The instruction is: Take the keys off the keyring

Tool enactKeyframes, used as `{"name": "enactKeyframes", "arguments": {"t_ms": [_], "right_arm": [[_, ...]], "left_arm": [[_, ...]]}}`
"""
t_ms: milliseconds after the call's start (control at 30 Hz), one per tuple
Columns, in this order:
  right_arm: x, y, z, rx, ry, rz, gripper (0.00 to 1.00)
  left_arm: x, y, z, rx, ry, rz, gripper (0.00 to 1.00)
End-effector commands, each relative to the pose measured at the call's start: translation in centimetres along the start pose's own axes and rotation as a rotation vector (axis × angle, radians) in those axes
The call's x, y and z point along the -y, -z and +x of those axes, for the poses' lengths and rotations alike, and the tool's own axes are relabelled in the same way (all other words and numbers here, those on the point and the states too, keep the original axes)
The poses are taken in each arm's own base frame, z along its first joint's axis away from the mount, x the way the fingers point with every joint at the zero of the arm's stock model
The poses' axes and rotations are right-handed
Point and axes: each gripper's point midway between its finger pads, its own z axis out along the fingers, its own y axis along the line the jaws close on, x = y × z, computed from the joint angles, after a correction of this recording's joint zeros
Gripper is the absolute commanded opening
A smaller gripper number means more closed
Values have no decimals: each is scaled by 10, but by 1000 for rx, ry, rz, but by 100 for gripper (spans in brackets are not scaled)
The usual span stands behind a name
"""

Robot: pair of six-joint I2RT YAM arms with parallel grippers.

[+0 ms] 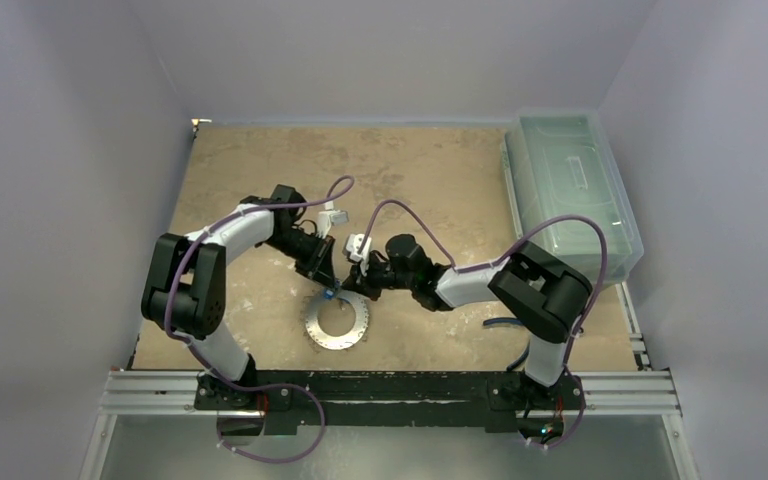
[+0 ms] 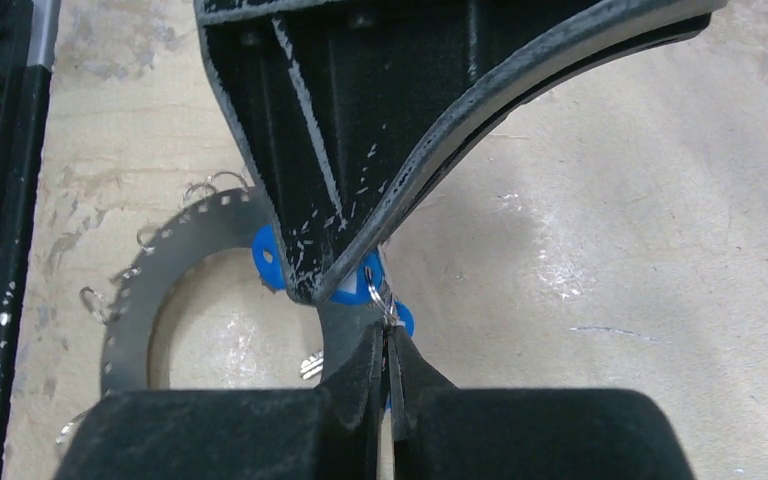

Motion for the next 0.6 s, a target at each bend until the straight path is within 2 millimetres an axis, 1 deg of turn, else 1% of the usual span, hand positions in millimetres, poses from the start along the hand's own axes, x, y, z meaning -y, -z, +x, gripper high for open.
{"name": "enactKeyframes", "arguments": {"t_ms": [0, 100, 233, 433, 567], "right_arm": [[-4, 9, -8, 1, 92, -22, 0], [-6, 15, -5, -29, 167, -48, 0], [-7, 23, -7, -31, 229, -51, 0], [-6, 29, -15, -1, 303, -44, 0], [-6, 29, -23, 35, 339, -48, 0]], "left_arm": [[-2, 14, -6, -17, -85, -48, 0], [-10, 19, -4, -43, -112, -104, 0], [-19, 24, -4, -66, -136, -155, 0], [-21, 20, 0, -85, -128, -142, 0], [-16, 17, -1, -77, -119, -105, 0]]}}
